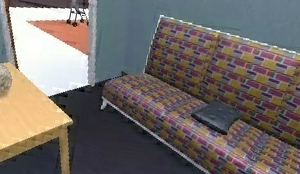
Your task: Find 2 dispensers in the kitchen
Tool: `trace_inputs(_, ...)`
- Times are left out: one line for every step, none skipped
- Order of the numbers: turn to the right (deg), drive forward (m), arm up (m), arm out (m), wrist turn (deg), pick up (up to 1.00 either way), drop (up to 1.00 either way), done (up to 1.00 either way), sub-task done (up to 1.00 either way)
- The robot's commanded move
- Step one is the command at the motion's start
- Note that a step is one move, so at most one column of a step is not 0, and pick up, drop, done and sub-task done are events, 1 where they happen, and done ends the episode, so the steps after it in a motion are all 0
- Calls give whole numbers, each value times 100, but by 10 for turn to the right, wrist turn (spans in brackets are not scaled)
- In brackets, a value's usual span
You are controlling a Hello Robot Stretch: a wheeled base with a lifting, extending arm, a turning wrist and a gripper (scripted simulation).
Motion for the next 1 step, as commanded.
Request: trace_inputs(0,80,0,0,0,0,0,0,0)
